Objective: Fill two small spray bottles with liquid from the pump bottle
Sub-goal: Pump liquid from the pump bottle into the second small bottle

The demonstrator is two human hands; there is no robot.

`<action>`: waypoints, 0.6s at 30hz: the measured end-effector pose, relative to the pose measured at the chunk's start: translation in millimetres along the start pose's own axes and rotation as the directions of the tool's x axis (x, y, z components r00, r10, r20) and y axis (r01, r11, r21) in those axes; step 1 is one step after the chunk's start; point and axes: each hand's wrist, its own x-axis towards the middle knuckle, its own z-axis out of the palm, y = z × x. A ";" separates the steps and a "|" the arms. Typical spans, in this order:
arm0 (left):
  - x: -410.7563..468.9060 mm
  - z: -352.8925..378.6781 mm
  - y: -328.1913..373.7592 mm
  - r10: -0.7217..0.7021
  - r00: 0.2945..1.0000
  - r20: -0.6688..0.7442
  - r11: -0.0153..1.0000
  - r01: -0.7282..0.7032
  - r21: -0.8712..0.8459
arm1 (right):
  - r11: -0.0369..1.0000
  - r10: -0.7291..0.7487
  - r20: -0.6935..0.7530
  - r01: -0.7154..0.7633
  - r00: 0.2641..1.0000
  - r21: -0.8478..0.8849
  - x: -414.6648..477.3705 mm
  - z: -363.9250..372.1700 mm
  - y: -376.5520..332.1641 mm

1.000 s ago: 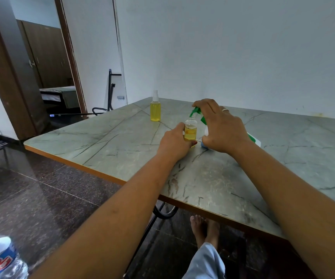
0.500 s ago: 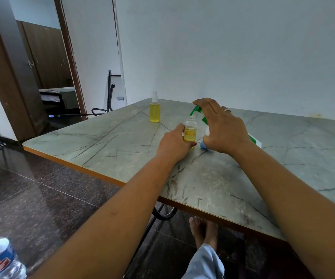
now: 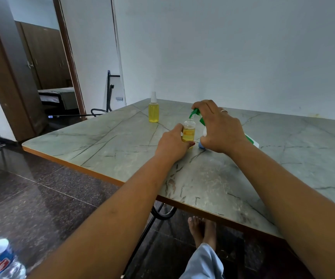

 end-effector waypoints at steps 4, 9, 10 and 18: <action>-0.8 -0.6 0.1 0.006 1.000 -0.006 1.000 -0.006 -0.017 | 1.000 0.007 -0.031 -0.006 0.999 0.021 2.1 -0.3 -3.4; -0.2 0.7 -1.0 0.005 1.000 -0.008 1.000 -0.005 -0.025 | 1.000 -0.009 -0.036 0.008 0.999 -0.031 1.7 1.6 -4.0; 0.1 1.1 -1.6 0.002 1.000 -0.009 1.000 -0.002 -0.028 | 0.999 -0.014 -0.028 0.013 0.999 -0.046 1.3 2.2 -3.5; 2.5 1.9 -1.3 0.002 1.000 -0.007 1.000 -0.002 0.001 | 1.000 -0.003 -0.013 0.003 1.000 -0.018 1.0 0.7 0.2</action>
